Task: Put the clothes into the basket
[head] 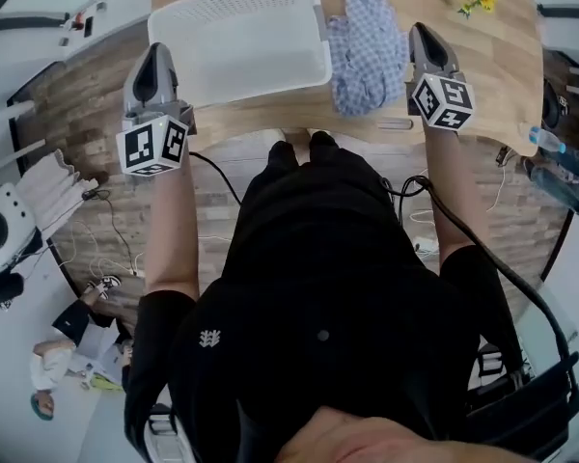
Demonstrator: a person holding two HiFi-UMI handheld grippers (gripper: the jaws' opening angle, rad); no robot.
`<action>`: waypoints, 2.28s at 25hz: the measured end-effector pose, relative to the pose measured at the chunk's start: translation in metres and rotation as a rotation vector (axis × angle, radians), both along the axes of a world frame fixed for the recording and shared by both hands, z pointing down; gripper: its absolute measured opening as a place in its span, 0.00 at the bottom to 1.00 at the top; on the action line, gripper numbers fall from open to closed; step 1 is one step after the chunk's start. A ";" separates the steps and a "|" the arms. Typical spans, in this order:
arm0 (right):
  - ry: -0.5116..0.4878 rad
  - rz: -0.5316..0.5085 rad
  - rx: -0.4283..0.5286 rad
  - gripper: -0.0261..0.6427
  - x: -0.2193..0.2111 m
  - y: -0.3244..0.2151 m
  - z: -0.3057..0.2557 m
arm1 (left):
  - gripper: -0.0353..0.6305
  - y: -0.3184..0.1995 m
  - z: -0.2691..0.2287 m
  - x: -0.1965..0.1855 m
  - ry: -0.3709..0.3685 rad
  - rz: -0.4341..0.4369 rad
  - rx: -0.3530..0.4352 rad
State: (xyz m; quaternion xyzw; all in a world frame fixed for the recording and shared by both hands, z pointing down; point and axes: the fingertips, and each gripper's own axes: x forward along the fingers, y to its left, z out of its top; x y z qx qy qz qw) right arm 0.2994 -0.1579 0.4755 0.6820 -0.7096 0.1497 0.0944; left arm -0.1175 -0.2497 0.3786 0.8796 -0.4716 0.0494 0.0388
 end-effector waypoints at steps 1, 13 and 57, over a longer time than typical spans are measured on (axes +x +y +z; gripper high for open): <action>-0.005 0.012 -0.009 0.04 -0.001 0.006 0.006 | 0.05 0.000 0.004 0.004 0.001 0.014 -0.006; -0.031 0.050 -0.082 0.04 -0.013 0.033 0.060 | 0.05 -0.008 0.018 0.042 0.012 0.108 -0.019; -0.028 0.030 -0.581 0.41 -0.040 0.041 0.230 | 0.05 -0.022 0.048 0.058 -0.026 0.122 -0.066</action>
